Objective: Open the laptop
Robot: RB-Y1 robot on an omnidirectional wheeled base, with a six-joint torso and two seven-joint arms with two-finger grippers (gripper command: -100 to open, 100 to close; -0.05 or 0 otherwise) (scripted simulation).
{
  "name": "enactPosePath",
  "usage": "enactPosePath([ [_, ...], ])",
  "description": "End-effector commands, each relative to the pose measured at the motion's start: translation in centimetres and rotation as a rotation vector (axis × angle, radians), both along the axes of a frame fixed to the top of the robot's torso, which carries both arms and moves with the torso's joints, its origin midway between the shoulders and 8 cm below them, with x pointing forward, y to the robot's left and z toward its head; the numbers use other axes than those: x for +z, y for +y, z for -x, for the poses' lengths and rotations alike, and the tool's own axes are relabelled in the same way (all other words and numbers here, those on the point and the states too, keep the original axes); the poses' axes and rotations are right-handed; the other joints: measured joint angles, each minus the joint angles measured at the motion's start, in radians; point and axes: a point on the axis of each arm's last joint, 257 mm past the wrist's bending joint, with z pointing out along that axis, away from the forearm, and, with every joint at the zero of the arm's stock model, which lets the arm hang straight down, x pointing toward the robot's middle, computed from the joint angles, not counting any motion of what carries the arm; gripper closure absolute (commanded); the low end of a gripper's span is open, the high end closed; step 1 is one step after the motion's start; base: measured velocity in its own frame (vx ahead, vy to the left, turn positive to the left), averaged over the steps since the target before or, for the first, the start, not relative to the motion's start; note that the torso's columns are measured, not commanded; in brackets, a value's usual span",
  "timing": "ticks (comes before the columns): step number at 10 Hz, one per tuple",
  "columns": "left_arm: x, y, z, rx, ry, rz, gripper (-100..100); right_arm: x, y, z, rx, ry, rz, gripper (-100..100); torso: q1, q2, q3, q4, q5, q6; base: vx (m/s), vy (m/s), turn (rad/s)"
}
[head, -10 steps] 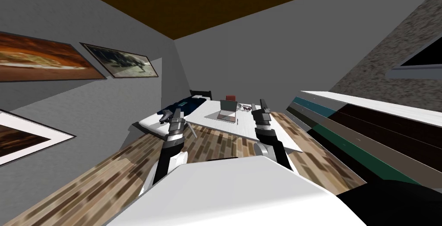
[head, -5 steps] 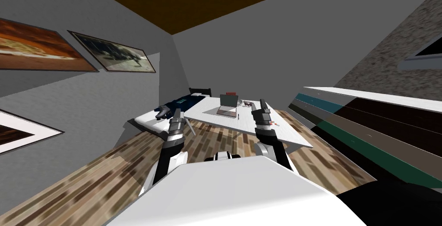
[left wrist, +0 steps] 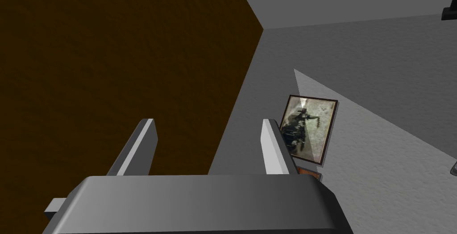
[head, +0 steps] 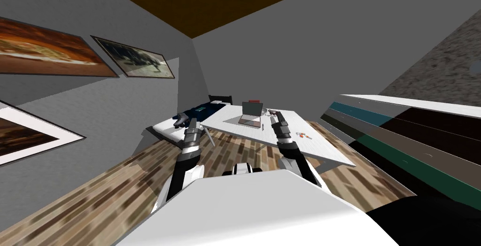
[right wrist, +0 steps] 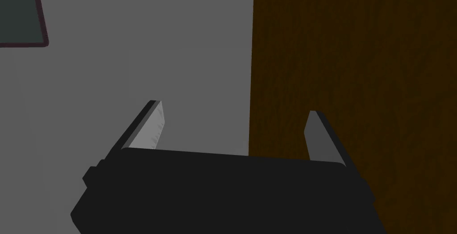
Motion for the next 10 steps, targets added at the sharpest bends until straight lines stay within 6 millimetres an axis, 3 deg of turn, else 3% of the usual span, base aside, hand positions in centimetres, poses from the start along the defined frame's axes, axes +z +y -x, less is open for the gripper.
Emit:
enactPosePath([
  [1, 0.0, 0.0, 0.0, 0.0, 0.0, 0.0, 0, -2.1, 0.5, -0.6, 0.007, 0.039, 0.088, -100, 0.0, 0.0, 0.0, 0.0, 0.0, 0.0, 0.026, 0.045, 0.03],
  [3, 0.0, 0.0, 0.0, 0.0, 0.0, 0.0, 0, -5.1, 0.6, -1.2, 0.012, 0.089, 0.204, -100, -0.002, 0.002, 0.001, 0.001, 0.0, 0.0, 0.027, 0.047, 0.119],
  [6, 0.0, 0.0, 0.0, 0.0, 0.0, 0.0, 0, -6.9, 0.7, -1.4, 0.023, 0.121, 0.287, -100, -0.001, 0.001, 0.001, 0.0, 0.0, 0.0, 0.026, 0.04, 0.067],
  [7, 0.0, 0.0, 0.0, 0.0, 0.0, 0.0, 0, -8.7, 0.5, -1.6, 0.026, 0.148, 0.354, -100, -0.001, 0.001, 0.001, 0.0, 0.0, 0.0, 0.032, 0.049, 0.102],
  [8, 0.0, 0.0, 0.0, 0.0, 0.0, 0.0, 0, -8.7, 0.5, -1.6, 0.03, 0.149, 0.363, -100, 0.0, 0.001, 0.001, 0.0, 0.0, 0.0, 0.025, 0.038, 0.048],
  [9, 0.0, 0.0, 0.0, 0.0, 0.0, 0.0, 0, -10.6, 0.2, -1.7, 0.033, 0.176, 0.43, -100, -0.001, 0.001, 0.001, 0.0, 0.0, 0.0, 0.035, 0.049, 0.082],
  [10, 0.0, 0.0, 0.0, 0.0, 0.0, 0.0, 0, -10.6, 0.2, -1.7, 0.039, 0.178, 0.443, -100, 0.0, 0.001, 0.0, 0.0, 0.0, 0.0, 0.028, 0.038, 0.084],
])
